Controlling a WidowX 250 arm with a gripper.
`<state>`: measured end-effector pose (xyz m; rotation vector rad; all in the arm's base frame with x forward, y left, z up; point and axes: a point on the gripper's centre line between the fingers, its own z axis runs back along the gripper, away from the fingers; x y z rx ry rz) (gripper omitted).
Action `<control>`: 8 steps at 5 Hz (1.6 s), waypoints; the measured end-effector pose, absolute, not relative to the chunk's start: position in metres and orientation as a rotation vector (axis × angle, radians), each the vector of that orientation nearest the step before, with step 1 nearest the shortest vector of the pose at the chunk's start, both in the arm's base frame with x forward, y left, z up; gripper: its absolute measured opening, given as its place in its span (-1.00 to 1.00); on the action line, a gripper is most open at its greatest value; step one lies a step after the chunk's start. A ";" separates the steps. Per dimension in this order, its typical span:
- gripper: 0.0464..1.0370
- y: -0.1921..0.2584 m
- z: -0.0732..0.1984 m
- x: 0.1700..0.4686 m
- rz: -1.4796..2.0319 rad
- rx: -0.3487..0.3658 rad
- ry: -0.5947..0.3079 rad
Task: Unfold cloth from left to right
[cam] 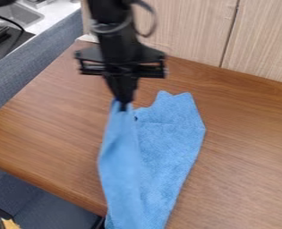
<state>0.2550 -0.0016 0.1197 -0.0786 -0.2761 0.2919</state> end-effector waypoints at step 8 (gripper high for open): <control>0.53 0.061 0.039 0.238 0.583 -0.047 -0.142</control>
